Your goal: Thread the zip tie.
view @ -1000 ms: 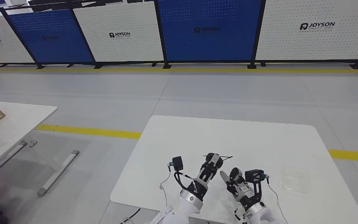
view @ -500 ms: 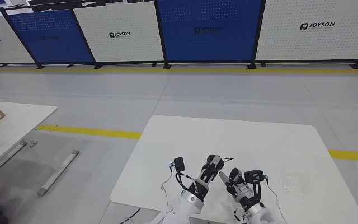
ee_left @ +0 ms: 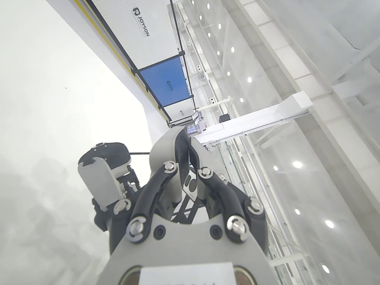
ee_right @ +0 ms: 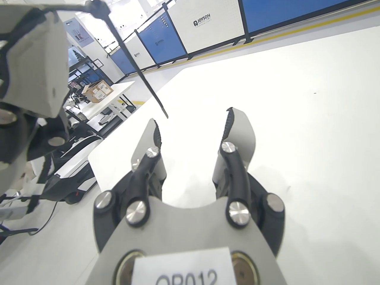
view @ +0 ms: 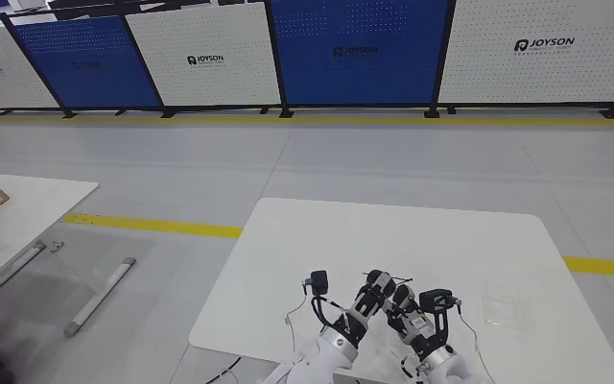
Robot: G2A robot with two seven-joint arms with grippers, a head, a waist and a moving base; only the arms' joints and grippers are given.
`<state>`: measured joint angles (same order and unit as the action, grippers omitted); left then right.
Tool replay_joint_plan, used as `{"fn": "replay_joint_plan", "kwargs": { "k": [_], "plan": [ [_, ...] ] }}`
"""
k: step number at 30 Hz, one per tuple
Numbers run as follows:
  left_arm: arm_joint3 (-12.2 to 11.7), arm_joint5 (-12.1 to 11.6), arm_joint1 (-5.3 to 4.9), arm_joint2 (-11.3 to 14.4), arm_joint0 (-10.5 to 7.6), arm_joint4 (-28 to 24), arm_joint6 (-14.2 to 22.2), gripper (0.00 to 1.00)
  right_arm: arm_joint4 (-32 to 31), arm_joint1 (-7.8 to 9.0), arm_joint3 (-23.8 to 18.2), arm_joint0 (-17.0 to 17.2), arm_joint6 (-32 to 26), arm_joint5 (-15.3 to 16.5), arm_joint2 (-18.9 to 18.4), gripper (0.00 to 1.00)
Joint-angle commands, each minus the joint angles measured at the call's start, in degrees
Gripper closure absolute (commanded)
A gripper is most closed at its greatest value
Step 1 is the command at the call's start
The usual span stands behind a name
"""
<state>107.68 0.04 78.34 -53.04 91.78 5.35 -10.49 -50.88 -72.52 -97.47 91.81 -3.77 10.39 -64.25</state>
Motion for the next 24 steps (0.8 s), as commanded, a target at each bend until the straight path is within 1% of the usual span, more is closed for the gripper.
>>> {"fn": "replay_joint_plan", "kwargs": {
  "k": [1,4,6,13,17,20,24],
  "plan": [
    [0.1,0.1,0.0,0.1,0.04,0.3,0.1,1.0,-0.1,0.01,-0.2,0.1,0.2,0.0,0.0,0.58],
    [0.0,0.5,0.0,0.4,-0.01,0.6,0.3,1.0,-0.1,0.03,-0.4,0.2,0.5,0.1,-0.1,0.6],
    [0.0,0.7,0.03,0.6,-0.14,0.8,0.3,1.0,-0.1,0.04,-0.4,0.3,0.5,0.2,-0.2,0.64],
    [-0.4,1.3,0.1,1.1,-0.46,1.3,0.3,1.0,-0.1,0.08,-0.7,0.4,0.7,0.4,-0.3,0.63],
    [-0.6,1.3,0.14,1.3,-0.57,1.4,0.3,1.0,0.0,0.08,-0.7,0.4,0.8,0.4,-0.3,0.65],
    [-0.6,1.4,0.16,1.4,-0.62,1.5,0.2,1.0,0.2,0.09,-0.7,0.4,0.9,0.5,-0.4,0.69],
    [-0.8,1.5,0.18,1.6,-0.68,1.6,0.3,1.0,0.4,0.08,-0.5,0.4,0.9,0.5,-0.5,0.69]
  ]
}}
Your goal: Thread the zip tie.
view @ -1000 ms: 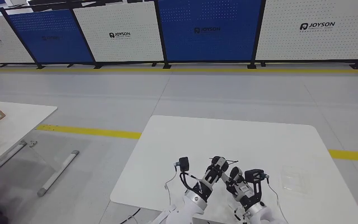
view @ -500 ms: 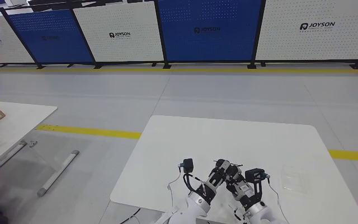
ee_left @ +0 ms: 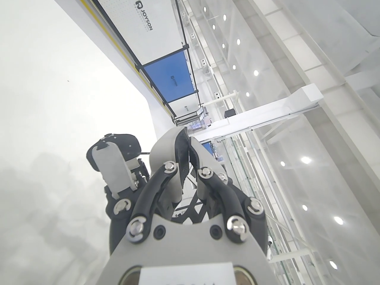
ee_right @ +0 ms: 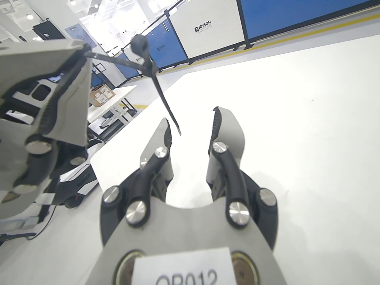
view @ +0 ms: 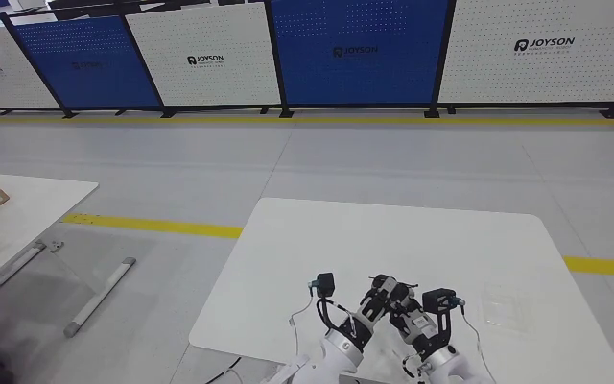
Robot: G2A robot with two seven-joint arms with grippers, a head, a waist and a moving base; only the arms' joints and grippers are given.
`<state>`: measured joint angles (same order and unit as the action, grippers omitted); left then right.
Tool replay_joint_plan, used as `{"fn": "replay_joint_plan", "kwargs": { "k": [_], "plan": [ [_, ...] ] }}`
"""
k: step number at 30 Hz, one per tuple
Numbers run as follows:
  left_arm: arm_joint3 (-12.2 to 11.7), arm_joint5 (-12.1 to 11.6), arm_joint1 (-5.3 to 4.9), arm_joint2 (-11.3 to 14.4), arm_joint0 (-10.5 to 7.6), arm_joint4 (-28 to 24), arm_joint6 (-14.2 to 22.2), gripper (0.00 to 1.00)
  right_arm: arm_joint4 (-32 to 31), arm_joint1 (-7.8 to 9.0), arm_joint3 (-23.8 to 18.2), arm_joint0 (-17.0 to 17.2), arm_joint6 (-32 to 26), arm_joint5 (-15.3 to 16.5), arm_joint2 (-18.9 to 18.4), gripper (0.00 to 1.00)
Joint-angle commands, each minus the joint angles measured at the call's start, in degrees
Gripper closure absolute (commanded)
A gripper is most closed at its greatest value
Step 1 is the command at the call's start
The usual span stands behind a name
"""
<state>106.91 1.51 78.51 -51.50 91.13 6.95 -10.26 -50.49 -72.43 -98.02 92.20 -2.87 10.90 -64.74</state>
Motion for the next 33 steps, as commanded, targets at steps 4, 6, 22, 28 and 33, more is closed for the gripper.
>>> {"fn": "replay_joint_plan", "kwargs": {
  "k": [4,6,22,28,33],
  "plan": [
    [-0.2,0.1,0.03,0.1,-0.17,0.1,0.1,1.0,0.3,-0.01,0.2,-0.1,0.2,0.1,-0.1,0.99],
    [-0.3,0.0,0.04,0.2,-0.18,0.0,0.0,1.0,0.5,-0.01,0.3,0.0,0.2,0.2,-0.1,1.0],
    [1.3,-2.7,-0.09,-0.4,0.78,-0.3,-0.6,1.0,-0.2,-0.06,0.6,-0.4,-0.5,-0.1,0.4,1.0],
    [1.9,-3.7,-0.21,-0.4,1.3,-0.2,-0.2,1.0,-0.4,-0.12,0.8,-0.5,-0.4,-0.5,0.8,1.0],
    [2.1,-3.9,-0.25,-0.5,1.43,-0.3,-0.2,1.0,-0.5,-0.13,0.8,-0.5,-0.5,-0.7,0.8,1.0]
  ]
}}
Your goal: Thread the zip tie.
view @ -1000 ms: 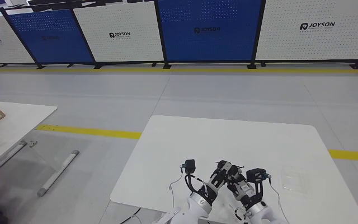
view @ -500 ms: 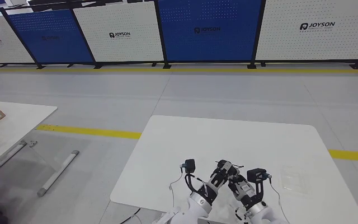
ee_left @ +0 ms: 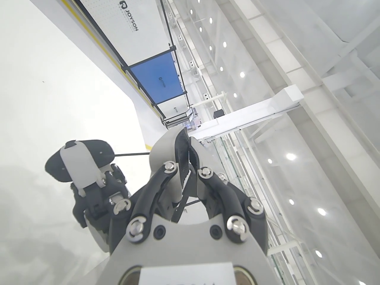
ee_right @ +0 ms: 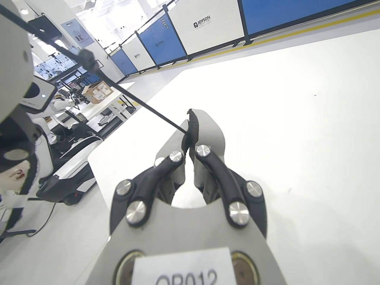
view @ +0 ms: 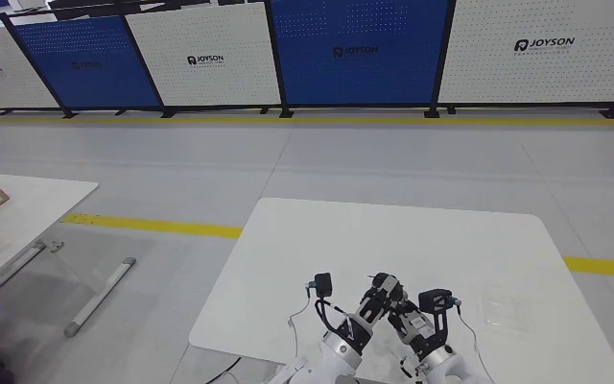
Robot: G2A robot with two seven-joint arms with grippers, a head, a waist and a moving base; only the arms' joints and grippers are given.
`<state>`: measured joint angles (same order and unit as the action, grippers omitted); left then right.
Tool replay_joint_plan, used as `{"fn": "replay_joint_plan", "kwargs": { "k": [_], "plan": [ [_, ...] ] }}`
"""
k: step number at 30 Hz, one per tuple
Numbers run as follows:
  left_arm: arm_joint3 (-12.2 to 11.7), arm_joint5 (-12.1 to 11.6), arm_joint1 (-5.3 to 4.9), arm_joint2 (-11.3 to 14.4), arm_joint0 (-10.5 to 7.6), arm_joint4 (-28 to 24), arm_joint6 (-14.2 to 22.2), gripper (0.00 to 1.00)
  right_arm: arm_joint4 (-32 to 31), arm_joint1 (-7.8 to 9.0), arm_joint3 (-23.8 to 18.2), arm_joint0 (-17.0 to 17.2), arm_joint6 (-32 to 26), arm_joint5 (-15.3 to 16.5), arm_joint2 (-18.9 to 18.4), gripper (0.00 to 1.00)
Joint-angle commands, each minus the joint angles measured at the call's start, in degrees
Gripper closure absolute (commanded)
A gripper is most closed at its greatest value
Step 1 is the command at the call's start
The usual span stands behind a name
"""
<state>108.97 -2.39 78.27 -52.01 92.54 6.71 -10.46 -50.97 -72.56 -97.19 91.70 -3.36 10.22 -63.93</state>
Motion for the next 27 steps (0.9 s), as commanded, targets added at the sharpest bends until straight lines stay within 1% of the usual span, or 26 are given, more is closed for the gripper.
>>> {"fn": "replay_joint_plan", "kwargs": {
  "k": [1,3,4,5,6,8,11,14,17,20,22,23,24,25,26,27],
  "plan": [
    [0.0,0.0,-0.01,-0.1,0.02,-0.1,-0.1,1.0,0.0,0.0,0.0,0.0,-0.1,0.0,0.0,1.0],
    [-0.2,0.4,-0.02,-0.2,-0.03,0.1,-0.3,1.0,0.1,0.01,0.0,0.0,-0.1,0.2,0.0,1.0],
    [-0.6,1.3,0.0,-0.5,-0.22,0.5,-1.0,1.0,0.4,0.02,-0.1,0.0,-0.2,0.3,-0.1,0.52],
    [-1.1,2.1,0.05,-0.5,-0.42,0.0,-1.0,1.0,0.8,0.05,-0.1,0.1,-0.1,0.3,-0.4,0.0],
    [-1.3,2.6,0.1,-0.6,-0.74,-0.7,-0.7,1.0,1.3,0.09,-0.1,0.3,0.2,0.4,-0.8,0.0],
    [-2.4,3.9,0.21,-1.8,-1.64,-3.7,-0.5,1.0,4.2,0.35,-0.2,1.6,1.5,2.1,-3.0,0.0],
    [-3.2,3.6,0.21,-3.6,-2.03,-6.3,-0.8,1.0,8.2,0.86,-0.8,4.0,4.2,5.2,-7.0,0.0],
    [-3.3,2.5,0.1,-5.5,-1.5,-8.3,-1.7,1.0,10.7,1.29,-2.5,6.5,6.6,7.5,-10.5,0.0],
    [-3.8,1.7,-0.04,-7.3,-0.62,-9.7,-2.5,1.0,13.5,1.63,-4.4,8.6,8.8,8.9,-14.1,0.0],
    [-4.6,1.3,-0.15,-8.6,0.11,-10.9,-3.0,1.0,16.0,1.89,-6.3,10.2,10.2,9.3,-17.3,0.0],
    [-5.3,0.9,-0.19,-9.4,0.61,-11.9,-3.4,1.0,19.9,2.02,-7.2,11.4,10.9,9.3,-19.7,0.0],
    [-5.7,0.6,-0.2,-9.7,0.76,-12.3,-3.5,1.0,21.5,2.03,-7.3,11.6,11.0,9.3,-20.4,0.0],
    [-6.1,0.1,-0.18,-10.0,0.96,-13.5,-3.5,1.0,21.5,2.03,-7.3,11.6,11.0,9.3,-20.4,0.0],
    [-6.1,-0.6,-0.16,-10.2,1.24,-15.4,-2.6,1.0,21.5,2.03,-7.3,11.6,11.0,9.3,-20.4,0.0],
    [-6.1,-1.1,-0.24,-10.3,1.62,-17.8,0.1,1.0,21.5,2.03,-7.3,11.6,11.0,9.3,-20.4,0.0],
    [-6.2,-1.3,-0.3,-10.5,1.74,-18.5,1.0,1.0,21.5,2.03,-7.3,11.6,11.0,9.3,-20.4,0.0]
  ]
}}
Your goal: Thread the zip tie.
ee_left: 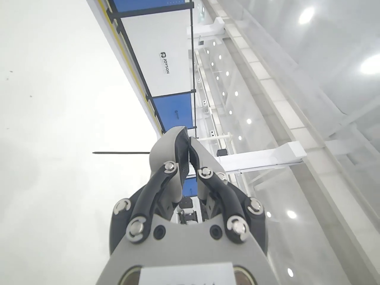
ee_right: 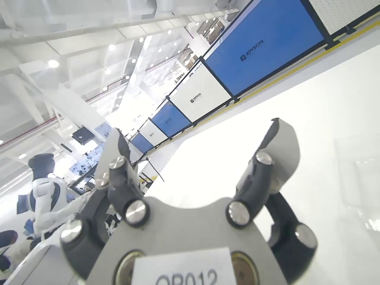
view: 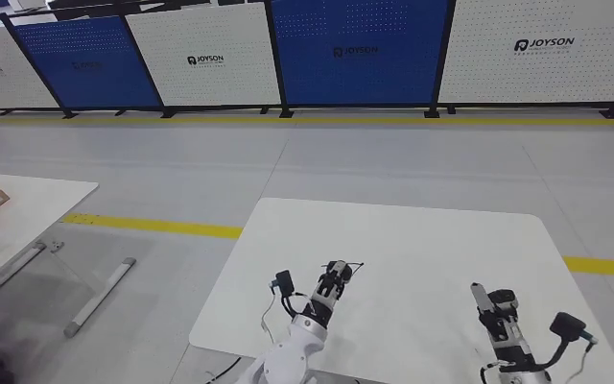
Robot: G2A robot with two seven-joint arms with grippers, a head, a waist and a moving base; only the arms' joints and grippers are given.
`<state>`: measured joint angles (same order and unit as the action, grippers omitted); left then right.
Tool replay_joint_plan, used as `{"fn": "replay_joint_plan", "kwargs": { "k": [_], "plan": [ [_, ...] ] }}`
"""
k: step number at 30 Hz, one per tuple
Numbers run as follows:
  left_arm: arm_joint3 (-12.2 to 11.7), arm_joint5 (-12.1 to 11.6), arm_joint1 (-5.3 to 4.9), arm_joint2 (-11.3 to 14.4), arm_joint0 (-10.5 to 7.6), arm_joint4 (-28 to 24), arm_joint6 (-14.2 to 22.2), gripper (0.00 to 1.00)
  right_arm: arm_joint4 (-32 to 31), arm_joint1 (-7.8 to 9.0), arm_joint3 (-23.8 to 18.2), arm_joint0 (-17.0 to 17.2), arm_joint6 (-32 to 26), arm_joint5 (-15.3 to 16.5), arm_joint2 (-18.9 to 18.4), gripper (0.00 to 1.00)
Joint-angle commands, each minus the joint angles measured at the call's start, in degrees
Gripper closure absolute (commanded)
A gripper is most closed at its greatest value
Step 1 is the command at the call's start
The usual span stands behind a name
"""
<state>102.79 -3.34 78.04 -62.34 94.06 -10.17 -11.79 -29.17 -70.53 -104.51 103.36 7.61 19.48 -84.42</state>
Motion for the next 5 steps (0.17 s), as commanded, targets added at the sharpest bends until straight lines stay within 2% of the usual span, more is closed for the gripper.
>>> {"fn": "replay_joint_plan", "kwargs": {
  "k": [1,5],
  "plan": [
    [0.0,-0.3,-0.07,-0.2,0.22,-1.6,2.4,1.0,-0.3,0.0,0.0,0.0,0.0,0.0,0.1,0.0],
    [0.0,-0.3,-0.07,-0.2,0.22,-1.6,2.4,1.0,-0.3,0.0,0.0,0.0,0.0,0.0,0.1,0.0]
  ]
}}
